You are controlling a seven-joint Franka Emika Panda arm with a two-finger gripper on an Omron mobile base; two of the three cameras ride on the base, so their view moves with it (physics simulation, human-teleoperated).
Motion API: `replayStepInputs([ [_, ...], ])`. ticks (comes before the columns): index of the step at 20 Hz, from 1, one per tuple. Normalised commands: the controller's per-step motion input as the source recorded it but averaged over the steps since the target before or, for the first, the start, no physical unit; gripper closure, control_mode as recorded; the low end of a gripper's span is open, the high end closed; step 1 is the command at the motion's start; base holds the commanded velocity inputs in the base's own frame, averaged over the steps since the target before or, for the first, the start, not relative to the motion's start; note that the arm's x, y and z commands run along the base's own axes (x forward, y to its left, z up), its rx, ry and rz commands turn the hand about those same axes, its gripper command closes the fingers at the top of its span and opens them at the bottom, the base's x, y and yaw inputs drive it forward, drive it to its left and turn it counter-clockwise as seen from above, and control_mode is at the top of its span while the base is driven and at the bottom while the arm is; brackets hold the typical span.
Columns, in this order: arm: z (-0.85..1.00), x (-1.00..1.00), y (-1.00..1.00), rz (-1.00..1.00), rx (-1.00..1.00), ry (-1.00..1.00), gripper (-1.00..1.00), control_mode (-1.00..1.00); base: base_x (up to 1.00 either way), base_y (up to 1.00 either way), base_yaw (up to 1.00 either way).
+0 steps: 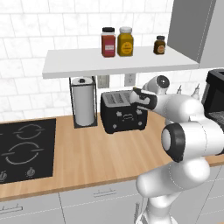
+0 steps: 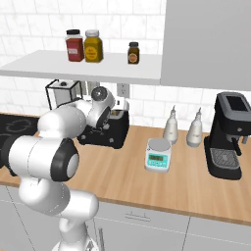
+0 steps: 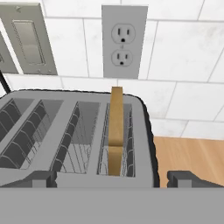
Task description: Start the toaster. Once the lever pops up, take the bread to the plate on the dining counter.
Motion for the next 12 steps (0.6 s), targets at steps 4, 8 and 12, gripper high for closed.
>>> replayStepInputs([
  [4,0.00,0.03,0.00,0.00,0.00,0.02,-1.00,-1.00,0.00,0.00,0.00],
  [8,0.00,0.01,0.00,0.00,0.00,0.00,-1.00,-1.00,0.00,0.00,0.00],
  [12,-0.01,0.05,0.00,-0.01,0.01,0.00,-1.00,-1.00,0.00,0.00,0.00],
])
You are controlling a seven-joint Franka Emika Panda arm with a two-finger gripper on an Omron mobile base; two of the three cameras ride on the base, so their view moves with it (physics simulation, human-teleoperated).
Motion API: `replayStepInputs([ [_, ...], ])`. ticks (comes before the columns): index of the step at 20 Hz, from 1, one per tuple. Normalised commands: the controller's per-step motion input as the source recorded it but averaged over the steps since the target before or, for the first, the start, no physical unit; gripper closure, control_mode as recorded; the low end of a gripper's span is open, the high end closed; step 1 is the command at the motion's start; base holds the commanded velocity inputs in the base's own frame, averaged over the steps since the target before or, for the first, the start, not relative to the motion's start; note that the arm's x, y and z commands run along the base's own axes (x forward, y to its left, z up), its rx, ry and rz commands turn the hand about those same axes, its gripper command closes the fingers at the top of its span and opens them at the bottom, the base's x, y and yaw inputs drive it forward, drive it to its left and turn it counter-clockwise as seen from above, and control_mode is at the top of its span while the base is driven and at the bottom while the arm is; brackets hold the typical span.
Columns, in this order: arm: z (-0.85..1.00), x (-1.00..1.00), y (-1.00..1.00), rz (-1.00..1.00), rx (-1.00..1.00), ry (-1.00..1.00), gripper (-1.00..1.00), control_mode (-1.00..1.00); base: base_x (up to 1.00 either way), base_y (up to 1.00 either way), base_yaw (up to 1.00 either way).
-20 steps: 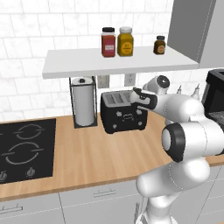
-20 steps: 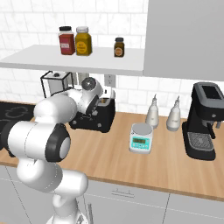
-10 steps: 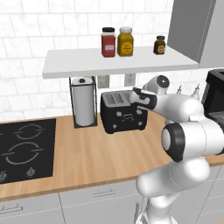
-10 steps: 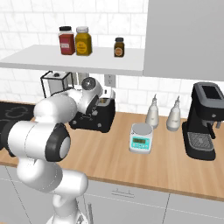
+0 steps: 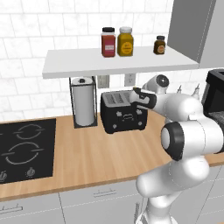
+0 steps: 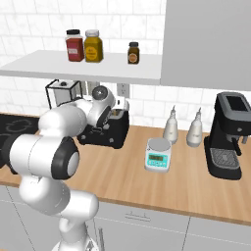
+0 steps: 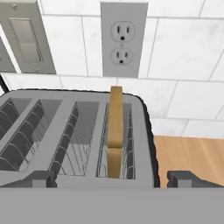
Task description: Start the toaster. Once the lever pops up, take the bread to the plate on the dining counter.
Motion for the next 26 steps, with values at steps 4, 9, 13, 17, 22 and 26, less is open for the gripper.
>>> replayStepInputs([
  [4,-0.10,0.02,0.00,-0.01,0.00,0.00,-1.00,-1.00,0.00,0.00,0.00],
  [9,-0.13,0.00,0.00,0.00,0.00,0.03,-1.00,-1.00,0.00,0.00,0.00],
  [13,-0.01,0.06,0.00,0.00,0.00,0.00,-1.00,-1.00,0.00,0.00,0.00],
  [17,0.00,0.08,0.04,0.00,0.00,0.00,-1.00,-1.00,0.00,0.00,0.00],
  [22,0.00,0.21,0.07,0.00,0.00,0.00,-1.00,-1.00,0.00,0.00,0.00],
  [26,0.00,0.20,0.01,0.00,0.00,0.00,-1.00,-1.00,0.00,0.00,0.00],
])
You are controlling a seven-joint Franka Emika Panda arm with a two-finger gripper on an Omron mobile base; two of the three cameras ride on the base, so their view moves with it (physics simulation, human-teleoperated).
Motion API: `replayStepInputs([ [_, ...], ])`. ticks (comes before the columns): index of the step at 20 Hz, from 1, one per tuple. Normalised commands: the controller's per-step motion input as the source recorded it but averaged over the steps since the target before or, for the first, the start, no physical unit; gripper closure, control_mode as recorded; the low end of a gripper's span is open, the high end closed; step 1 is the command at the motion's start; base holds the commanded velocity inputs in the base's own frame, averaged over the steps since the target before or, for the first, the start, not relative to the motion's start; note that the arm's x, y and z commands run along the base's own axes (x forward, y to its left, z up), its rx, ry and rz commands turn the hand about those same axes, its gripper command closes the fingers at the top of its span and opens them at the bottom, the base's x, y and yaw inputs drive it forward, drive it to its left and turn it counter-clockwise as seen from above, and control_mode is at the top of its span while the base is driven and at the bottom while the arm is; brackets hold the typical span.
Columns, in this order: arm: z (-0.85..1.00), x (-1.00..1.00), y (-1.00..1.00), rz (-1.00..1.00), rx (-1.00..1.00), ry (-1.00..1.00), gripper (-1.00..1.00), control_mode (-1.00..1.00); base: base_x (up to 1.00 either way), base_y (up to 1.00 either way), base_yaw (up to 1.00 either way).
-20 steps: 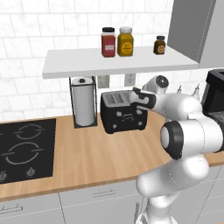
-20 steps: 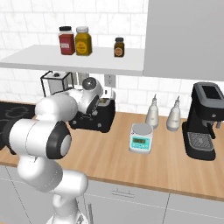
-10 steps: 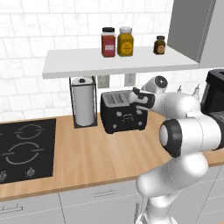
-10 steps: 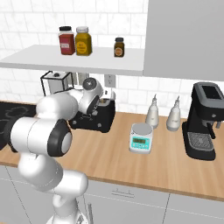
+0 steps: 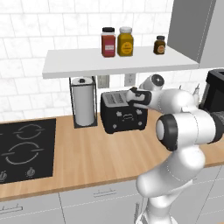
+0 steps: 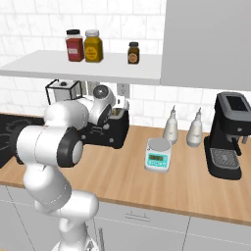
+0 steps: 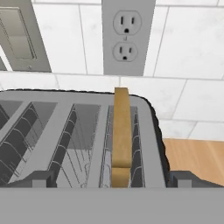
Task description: Start the toaster. Once the lever pops up, take the bread to the plate on the dining counter.
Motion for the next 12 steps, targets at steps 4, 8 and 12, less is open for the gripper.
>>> replayStepInputs([
  [4,-0.03,0.01,0.00,0.00,0.00,0.00,-1.00,-1.00,0.00,0.00,0.00],
  [8,-0.04,0.02,0.00,0.00,0.00,0.00,-1.00,-1.00,0.00,0.00,0.00],
  [12,-0.07,0.00,-0.03,0.00,0.00,0.00,-1.00,-1.00,0.00,0.00,0.00],
])
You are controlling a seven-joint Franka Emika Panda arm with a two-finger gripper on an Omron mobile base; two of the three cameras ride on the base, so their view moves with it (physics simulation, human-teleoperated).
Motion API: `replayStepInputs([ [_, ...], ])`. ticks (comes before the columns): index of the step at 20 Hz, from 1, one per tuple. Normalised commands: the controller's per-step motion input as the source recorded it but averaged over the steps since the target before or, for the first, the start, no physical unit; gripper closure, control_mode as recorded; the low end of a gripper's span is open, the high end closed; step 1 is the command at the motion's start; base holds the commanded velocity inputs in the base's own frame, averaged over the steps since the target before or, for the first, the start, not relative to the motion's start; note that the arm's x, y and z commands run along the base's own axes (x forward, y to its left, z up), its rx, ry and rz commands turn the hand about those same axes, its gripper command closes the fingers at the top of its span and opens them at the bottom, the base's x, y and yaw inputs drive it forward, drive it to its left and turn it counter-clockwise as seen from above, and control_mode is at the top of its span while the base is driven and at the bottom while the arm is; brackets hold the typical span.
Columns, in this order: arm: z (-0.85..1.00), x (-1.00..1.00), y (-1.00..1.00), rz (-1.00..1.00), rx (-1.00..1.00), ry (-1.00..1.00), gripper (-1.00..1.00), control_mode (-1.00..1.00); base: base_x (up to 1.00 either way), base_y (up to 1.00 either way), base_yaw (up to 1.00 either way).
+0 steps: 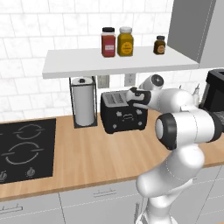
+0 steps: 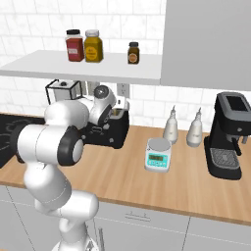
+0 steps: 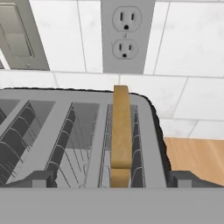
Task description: Start the toaster. Once the lever pops up, take the bread to the plate on the dining counter.
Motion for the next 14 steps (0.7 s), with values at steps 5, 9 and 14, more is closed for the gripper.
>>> replayStepInputs([
  [5,-0.04,0.00,-0.05,0.00,0.00,0.00,-1.00,-1.00,0.00,0.00,0.00],
  [9,-0.06,0.00,-0.09,0.00,0.00,0.00,-1.00,-1.00,0.00,0.00,0.00],
  [14,-0.06,0.01,-0.03,0.00,0.00,0.00,-1.00,-1.00,0.00,0.00,0.00],
])
